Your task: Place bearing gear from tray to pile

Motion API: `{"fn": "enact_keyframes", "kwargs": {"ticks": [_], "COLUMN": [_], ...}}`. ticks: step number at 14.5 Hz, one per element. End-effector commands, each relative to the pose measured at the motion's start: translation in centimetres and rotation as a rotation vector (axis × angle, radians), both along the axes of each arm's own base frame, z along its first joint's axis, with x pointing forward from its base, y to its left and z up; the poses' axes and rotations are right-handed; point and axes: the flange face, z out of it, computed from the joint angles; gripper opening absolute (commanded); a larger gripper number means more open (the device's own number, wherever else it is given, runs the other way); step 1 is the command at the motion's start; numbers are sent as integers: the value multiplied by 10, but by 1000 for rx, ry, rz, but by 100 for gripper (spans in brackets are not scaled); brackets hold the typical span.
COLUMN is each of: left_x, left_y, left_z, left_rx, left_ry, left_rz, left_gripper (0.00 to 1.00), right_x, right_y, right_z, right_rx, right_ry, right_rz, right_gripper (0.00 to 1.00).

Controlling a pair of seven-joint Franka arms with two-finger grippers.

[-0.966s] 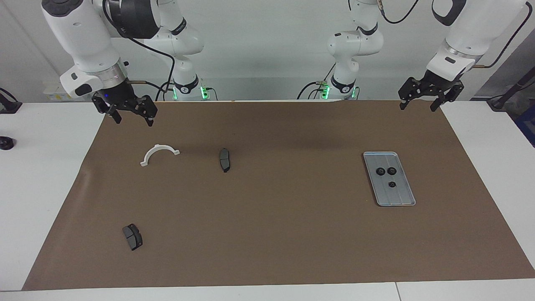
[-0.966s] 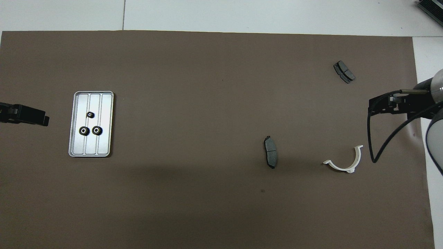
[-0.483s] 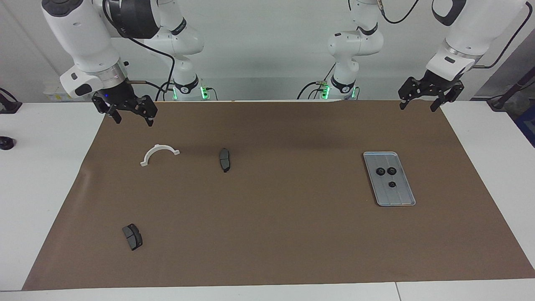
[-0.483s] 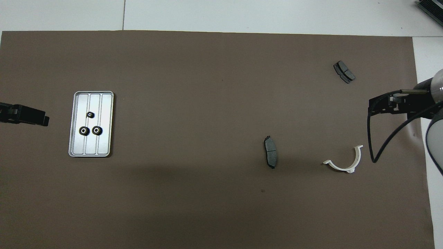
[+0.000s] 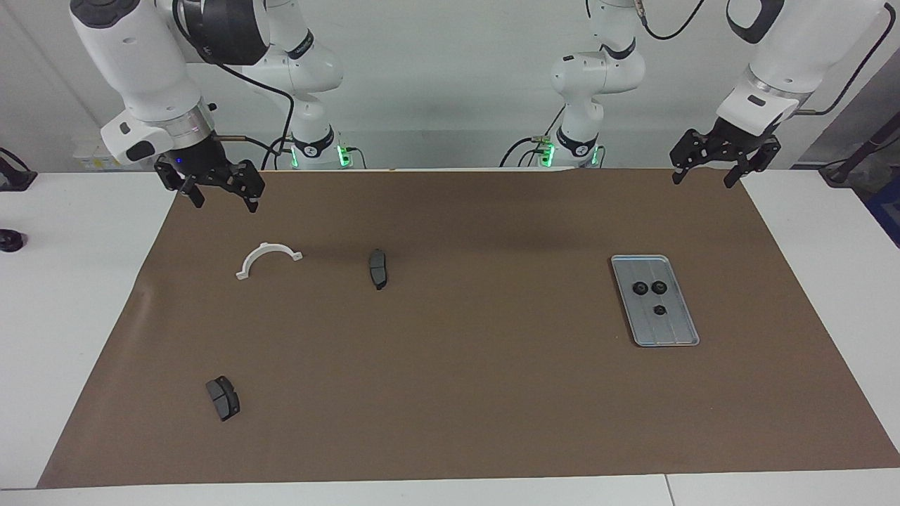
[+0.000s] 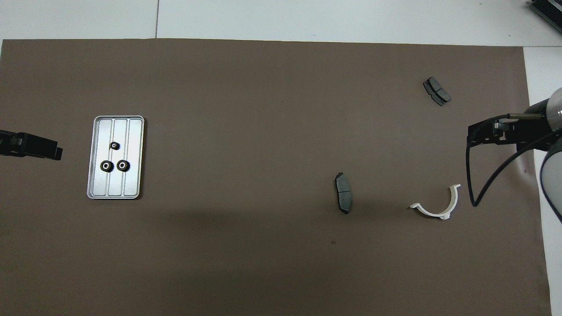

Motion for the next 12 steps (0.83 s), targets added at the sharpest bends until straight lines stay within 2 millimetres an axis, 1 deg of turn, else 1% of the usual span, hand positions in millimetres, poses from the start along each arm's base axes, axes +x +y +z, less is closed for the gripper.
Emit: {"fn": "enact_keyframes", "kwargs": {"ticks": [1,4,6,9,12], "left_x": [-3,-5,-5,-2,3], "left_y": [4,6,11,9,10], "left_z": [1,-5,-6,-7,-16], "left_rx": [3,3,2,3,3], "left_ry": [-14,-2,-12,-37,-51], "left_rz": [-13,-10,0,-7,-6], "left_gripper": [100,100,100,100,100], "right_x": [-7,-6,-6,-6,-6], "right_y": [-3,-3,-3,-4,-3], "right_z": [1,1,1,1,1], "right_rx": [5,6,5,5,5], "right_ry": [-4,-6,-7,-7,-7], "right_rz": [-1,1,1,1,2], "right_gripper": [100,100,100,100,100]}}
